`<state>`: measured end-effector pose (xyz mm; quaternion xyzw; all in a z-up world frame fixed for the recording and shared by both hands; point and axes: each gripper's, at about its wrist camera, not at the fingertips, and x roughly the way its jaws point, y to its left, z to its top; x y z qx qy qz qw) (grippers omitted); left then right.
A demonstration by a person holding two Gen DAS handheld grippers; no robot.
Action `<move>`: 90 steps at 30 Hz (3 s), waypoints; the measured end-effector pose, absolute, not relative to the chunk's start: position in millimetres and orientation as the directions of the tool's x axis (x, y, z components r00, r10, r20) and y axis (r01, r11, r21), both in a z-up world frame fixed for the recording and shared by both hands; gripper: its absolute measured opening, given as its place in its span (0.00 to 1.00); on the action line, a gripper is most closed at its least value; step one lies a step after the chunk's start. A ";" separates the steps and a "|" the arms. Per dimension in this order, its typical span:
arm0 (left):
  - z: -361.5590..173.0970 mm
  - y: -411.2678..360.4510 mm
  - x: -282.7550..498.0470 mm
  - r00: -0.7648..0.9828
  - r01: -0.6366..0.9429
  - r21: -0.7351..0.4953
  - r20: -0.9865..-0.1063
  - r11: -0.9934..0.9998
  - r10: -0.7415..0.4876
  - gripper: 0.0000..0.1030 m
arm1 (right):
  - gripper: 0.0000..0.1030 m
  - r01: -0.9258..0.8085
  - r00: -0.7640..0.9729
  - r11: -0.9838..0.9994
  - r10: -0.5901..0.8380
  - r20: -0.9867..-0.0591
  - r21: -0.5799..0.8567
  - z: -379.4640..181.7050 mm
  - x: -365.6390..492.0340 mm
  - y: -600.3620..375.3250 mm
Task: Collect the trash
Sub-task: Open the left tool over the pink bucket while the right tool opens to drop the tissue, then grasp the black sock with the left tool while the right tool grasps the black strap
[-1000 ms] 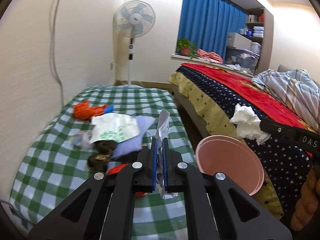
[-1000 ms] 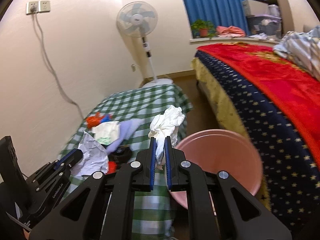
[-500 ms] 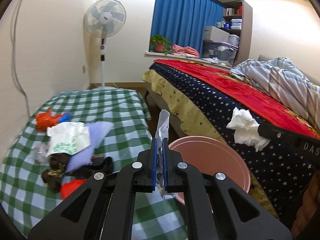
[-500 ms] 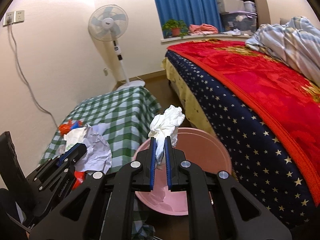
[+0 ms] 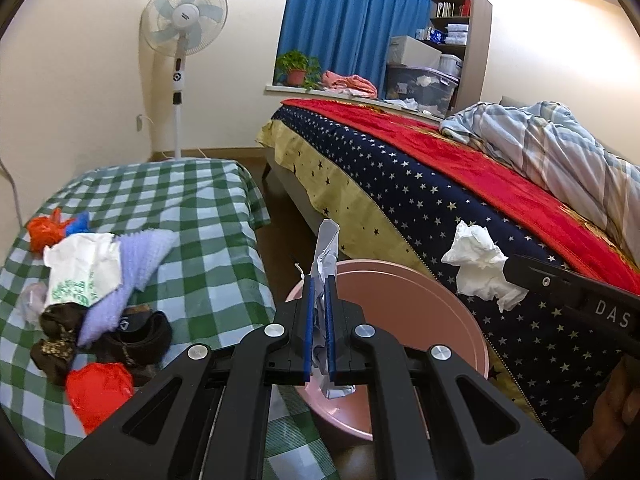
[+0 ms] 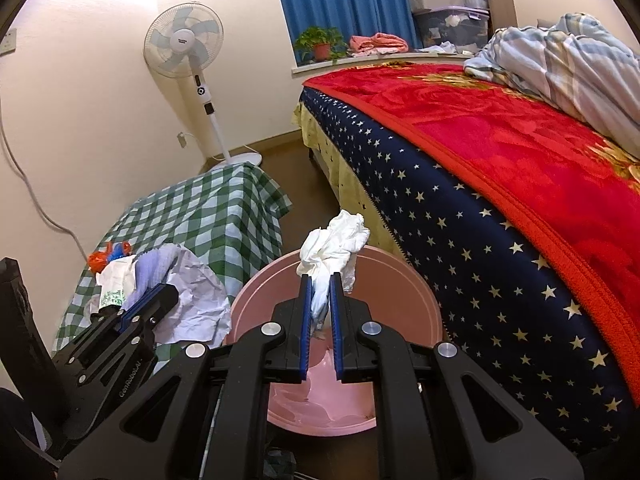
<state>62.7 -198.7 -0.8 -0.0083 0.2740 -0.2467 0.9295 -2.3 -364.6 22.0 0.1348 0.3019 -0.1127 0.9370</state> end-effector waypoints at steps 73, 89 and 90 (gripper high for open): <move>-46.5 -0.7 96.3 0.776 -0.035 -0.123 -0.629 0.992 -0.051 0.39 | 0.36 -0.017 0.723 0.937 0.253 -0.643 0.350 -49.2 118.1 -200.7; -63.9 0.5 111.8 0.722 -0.023 -0.151 -0.687 0.988 -0.088 0.43 | 0.29 -0.007 0.660 0.931 0.278 -0.698 0.364 -73.7 134.4 -191.4; -63.9 -0.1 112.1 0.719 -0.021 -0.151 -0.689 0.988 -0.090 0.43 | 0.26 -0.012 0.658 0.931 0.281 -0.698 0.364 -73.7 134.3 -190.7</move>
